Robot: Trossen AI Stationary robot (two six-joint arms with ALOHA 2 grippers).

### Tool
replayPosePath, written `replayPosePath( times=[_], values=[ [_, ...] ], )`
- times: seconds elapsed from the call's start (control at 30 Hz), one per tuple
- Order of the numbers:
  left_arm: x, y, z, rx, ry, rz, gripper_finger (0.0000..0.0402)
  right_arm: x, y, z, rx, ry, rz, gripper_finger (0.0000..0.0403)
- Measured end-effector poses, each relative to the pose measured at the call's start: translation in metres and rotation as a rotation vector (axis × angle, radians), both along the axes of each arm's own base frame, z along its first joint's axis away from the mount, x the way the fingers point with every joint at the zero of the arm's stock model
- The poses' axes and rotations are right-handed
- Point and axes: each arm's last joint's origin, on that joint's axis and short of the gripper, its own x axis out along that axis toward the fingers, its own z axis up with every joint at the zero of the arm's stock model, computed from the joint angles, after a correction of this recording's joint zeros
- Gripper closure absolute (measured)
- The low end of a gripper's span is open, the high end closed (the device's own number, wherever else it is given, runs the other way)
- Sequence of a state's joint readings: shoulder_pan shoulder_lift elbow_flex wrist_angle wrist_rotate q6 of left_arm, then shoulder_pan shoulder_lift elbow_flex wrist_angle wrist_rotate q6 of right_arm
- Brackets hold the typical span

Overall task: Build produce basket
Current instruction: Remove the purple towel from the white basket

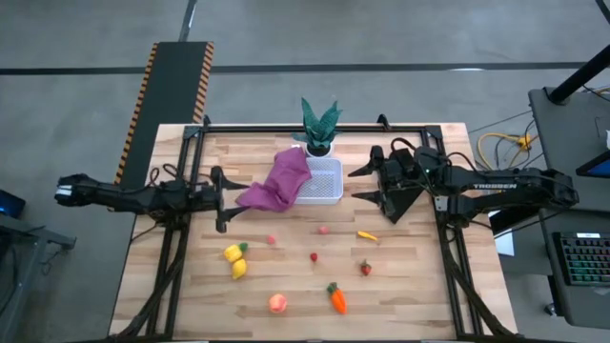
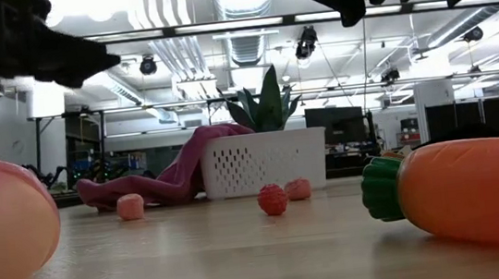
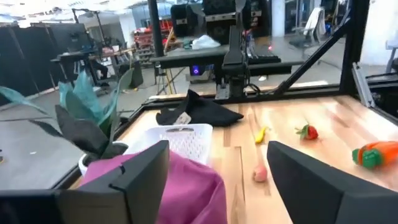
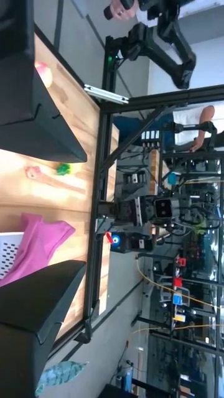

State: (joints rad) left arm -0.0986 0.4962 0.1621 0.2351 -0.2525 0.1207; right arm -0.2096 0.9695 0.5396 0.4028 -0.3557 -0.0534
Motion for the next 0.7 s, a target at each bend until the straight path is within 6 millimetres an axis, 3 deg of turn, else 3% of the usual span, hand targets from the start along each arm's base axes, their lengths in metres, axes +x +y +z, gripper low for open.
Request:
replayPosePath(
  times=[0.33,0.47,0.7],
  values=[
    [0.05,-0.003,-0.011,0.088,0.528,0.104,0.0174,0.0,0.0,-0.001,0.002,0.012,0.0,0.0139],
    [0.06,-0.004,-0.011,0.097,0.732,0.115,0.0183,-0.001,0.0,-0.003,-0.001,0.033,-0.001,0.0142],
    [0.07,-0.003,-0.021,0.127,0.902,0.129,0.0185,-0.001,0.0,-0.004,-0.005,0.038,-0.015,0.0138]
  ],
)
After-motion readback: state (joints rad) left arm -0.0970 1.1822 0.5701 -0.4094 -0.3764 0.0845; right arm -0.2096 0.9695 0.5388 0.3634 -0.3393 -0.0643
